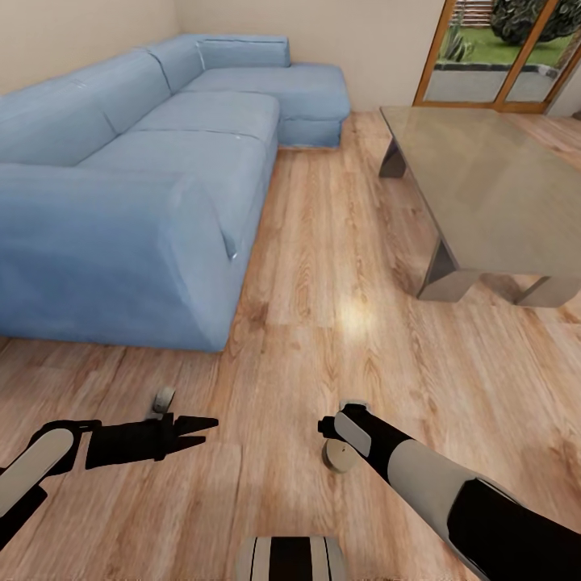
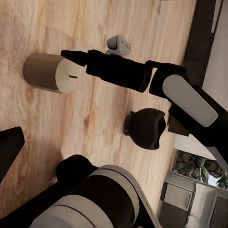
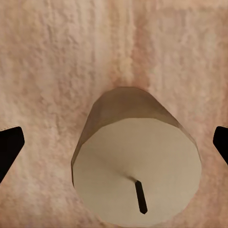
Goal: Place each of the two pumpkins and all three candles from the living room inside a cabinet in the living room (use any cabinet), then make sure every cabinet is closed, and position the cauldron so it is next to a table in the living room.
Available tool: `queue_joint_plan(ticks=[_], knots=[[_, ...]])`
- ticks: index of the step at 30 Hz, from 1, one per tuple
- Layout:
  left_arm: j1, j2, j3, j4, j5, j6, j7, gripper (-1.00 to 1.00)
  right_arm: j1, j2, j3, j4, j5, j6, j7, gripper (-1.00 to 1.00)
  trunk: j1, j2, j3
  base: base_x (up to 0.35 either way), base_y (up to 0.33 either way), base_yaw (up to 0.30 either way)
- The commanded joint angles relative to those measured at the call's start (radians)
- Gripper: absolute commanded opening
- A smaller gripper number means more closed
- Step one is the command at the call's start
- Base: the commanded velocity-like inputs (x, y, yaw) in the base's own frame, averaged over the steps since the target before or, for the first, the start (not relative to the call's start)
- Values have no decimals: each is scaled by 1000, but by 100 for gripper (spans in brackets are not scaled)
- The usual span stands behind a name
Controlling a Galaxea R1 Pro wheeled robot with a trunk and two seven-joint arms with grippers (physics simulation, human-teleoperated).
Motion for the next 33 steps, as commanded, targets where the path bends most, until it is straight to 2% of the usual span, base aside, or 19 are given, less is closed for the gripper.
queue_joint_plan(ticks=[1, 3, 33], knots=[[-1, 1, -1, 0, -8, 1, -10, 100, -1, -1, 7, -2, -6, 3, -6, 100, 0, -1, -5, 0, 0, 0], [-1, 1, -1, 0, -8, 1, -10, 100, -1, -1, 7, -2, -6, 3, -6, 100, 1, -1, -12, 0, 0, 0], [-1, 2, -1, -1, -8, 1, -10, 100, -1, 1, 7, 16, -8, 46, -19, 100, 2, -1, -16, 0, 0, 0]])
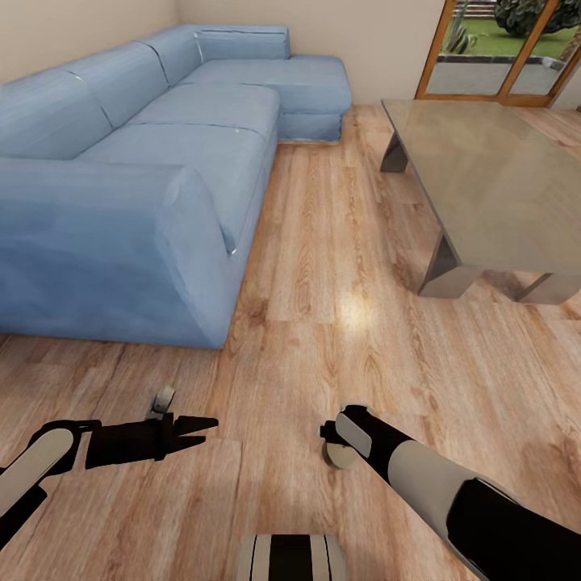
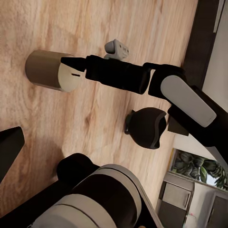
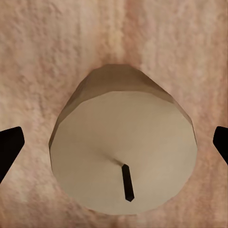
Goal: Place each of the two pumpkins and all three candles from the living room inside a cabinet in the living room (use any cabinet), then make sure every cabinet is closed, and position the cauldron so it is next to a table in the living room.
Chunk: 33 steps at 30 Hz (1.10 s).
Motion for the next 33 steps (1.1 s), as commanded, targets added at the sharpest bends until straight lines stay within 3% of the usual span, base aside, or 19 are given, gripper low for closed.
queue_joint_plan(ticks=[1, 15, 20, 30, 33], knots=[[-1, 1, -1, 0, -9, 1, -10, 100, -1, -1, 7, -2, -7, 3, -6, 100, 0, 0, -1, 0, 0, 0], [-1, 1, -1, 0, -9, 0, -10, 100, -1, -1, 7, -3, -6, -3, -5, 100, 1, -1, -12, 0, 0, 0], [-1, -1, -1, -1, -9, 1, -10, 100, -1, -1, 7, -3, -6, -6, -4, 100, 3, -2, -32, 0, 0, 0], [-1, -2, -1, -1, -9, 1, -10, 100, -1, -1, 7, -3, -6, -6, -3, 100, 3, -2, -32, 0, 0, 0], [-1, -2, -1, -1, -9, 0, -10, 100, -1, -1, 7, -3, -6, -6, -3, 100, 5, -3, -43, 0, 0, 0]])
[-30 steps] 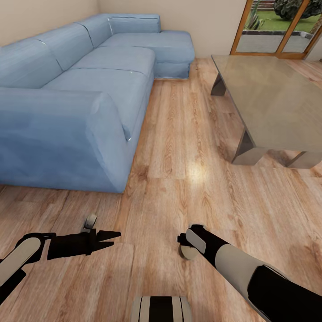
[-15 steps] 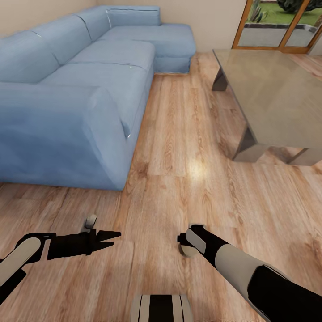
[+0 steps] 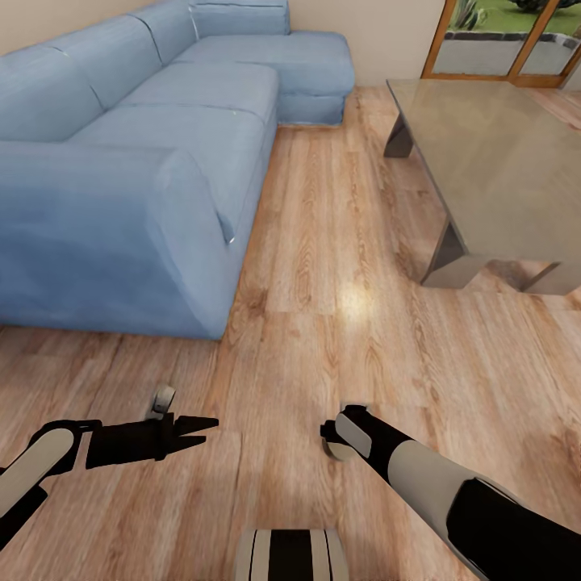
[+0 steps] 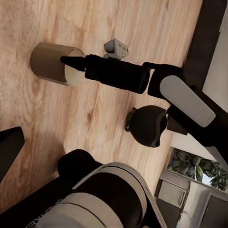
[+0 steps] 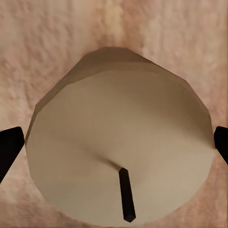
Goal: Place each of the two pumpkins and all three candles from the living room inside a cabinet in the living room (use any cabinet), then make sure every cabinet is closed, and position the cauldron so it is next to a table in the living room.
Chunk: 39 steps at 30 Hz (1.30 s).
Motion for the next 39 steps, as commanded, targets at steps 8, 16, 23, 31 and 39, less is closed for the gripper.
queue_joint_plan(ticks=[8, 16, 23, 31, 39], knots=[[-1, 2, -1, 0, -7, 1, -10, 100, -1, 0, 4, -2, -18, 0, -5, 100, 0, -1, -5, 0, 0, 0], [-1, 3, -1, 0, -8, 0, -10, 100, -1, 0, 4, -2, -18, 0, -5, 100, 3, -2, -24, 0, 0, 0], [-1, 3, -1, 0, -8, 1, -10, 100, -1, 0, 4, -2, -18, 0, -5, 100, 3, -2, -24, 0, 0, 0], [-1, 4, -1, 1, -7, 0, -10, 100, -1, 0, 4, -2, -18, 0, -5, 100, 3, -2, -24, 0, 0, 0], [-1, 4, -1, 2, -7, 1, -10, 100, -1, 0, 4, -2, -17, 0, -2, -100, 3, -2, -24, 0, 0, 0]])
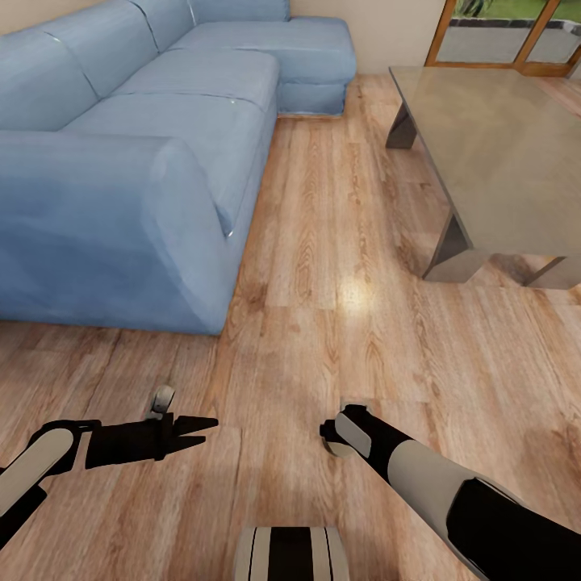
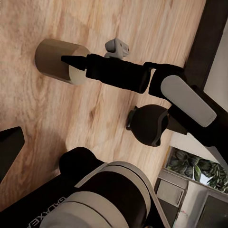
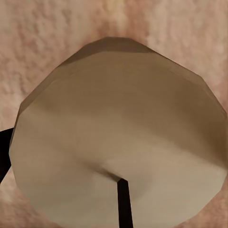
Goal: Place each of the two pumpkins and all three candles from the living room inside a cabinet in the living room (use any cabinet), then make sure every cabinet is closed, and position the cauldron so it is next to a table in the living room.
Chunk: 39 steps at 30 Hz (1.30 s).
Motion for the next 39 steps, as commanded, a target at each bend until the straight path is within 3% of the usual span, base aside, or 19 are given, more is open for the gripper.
queue_joint_plan(ticks=[1, 10, 29, 31, 37, 39], knots=[[-1, 1, -1, 0, -9, 0, -10, 100, 0, -1, 9, -1, -21, 1, -7, -100, 0, 0, -1, 0, 0, 0], [-1, 0, -1, 0, -9, 0, -10, 100, 0, -1, 9, -2, -21, 1, -4, -100, 0, 0, -1, 0, 0, 0], [-1, -2, -1, 7, -12, -2, -5, 100, 0, -3, 9, -14, -22, -3, -1, -100, -8, 4, 73, 0, 0, 0], [-1, -2, -1, 10, -28, -2, -2, 100, -1, -3, 9, -14, -22, -3, -1, -100, -9, 5, 80, 0, 0, 0], [-1, -4, 7, 13, -117, -6, 3, 100, 0, -3, 10, -15, -22, -2, -1, -100, -12, 6, 104, 0, 0, 0], [-1, -3, 11, 14, -129, -7, 4, 100, -1, -3, 9, -15, -21, -3, -1, -100, -13, 7, 111, 0, 0, 0]])
